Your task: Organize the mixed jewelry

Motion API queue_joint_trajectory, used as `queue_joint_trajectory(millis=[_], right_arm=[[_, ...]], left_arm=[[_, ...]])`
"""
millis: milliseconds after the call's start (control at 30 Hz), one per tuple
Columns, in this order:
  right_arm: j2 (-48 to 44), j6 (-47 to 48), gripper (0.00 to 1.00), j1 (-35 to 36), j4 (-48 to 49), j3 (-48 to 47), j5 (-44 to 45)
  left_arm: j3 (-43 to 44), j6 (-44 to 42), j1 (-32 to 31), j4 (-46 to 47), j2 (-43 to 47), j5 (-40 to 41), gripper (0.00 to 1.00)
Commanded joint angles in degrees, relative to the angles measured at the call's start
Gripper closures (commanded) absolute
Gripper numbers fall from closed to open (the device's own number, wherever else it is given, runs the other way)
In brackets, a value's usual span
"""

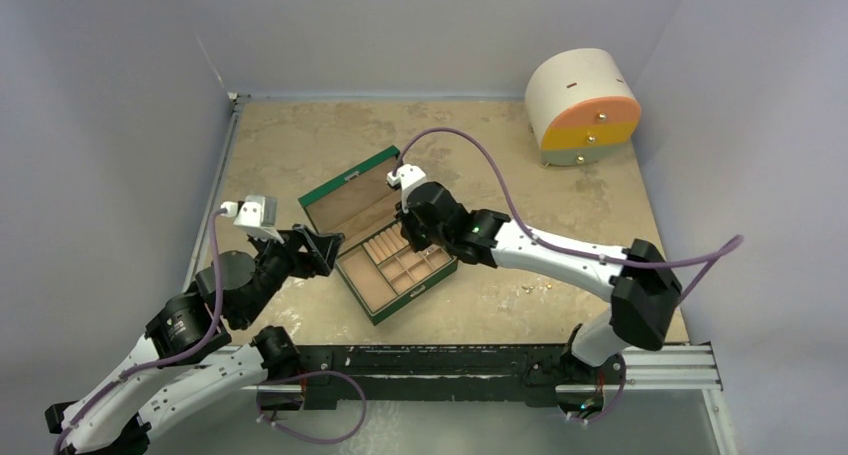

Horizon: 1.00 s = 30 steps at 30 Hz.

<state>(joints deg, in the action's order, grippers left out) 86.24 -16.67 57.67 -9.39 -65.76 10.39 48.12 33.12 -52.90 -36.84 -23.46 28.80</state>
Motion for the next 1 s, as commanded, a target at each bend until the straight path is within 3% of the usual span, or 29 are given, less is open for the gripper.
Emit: queue_joint_trajectory(millis=[0,967], right_arm=[[4.16,4.77,1.0,-0.06,2.35,-4.49,5.1],[15.76,3.25,1.0,-0.03,11.18,-2.84,9.47]], left_arm=[[1.66,-3.08,0.08,0.26,0.52,3.75,0.24],[0.92,-4.03,0.17,0.19,-0.3,4.95,0.24]])
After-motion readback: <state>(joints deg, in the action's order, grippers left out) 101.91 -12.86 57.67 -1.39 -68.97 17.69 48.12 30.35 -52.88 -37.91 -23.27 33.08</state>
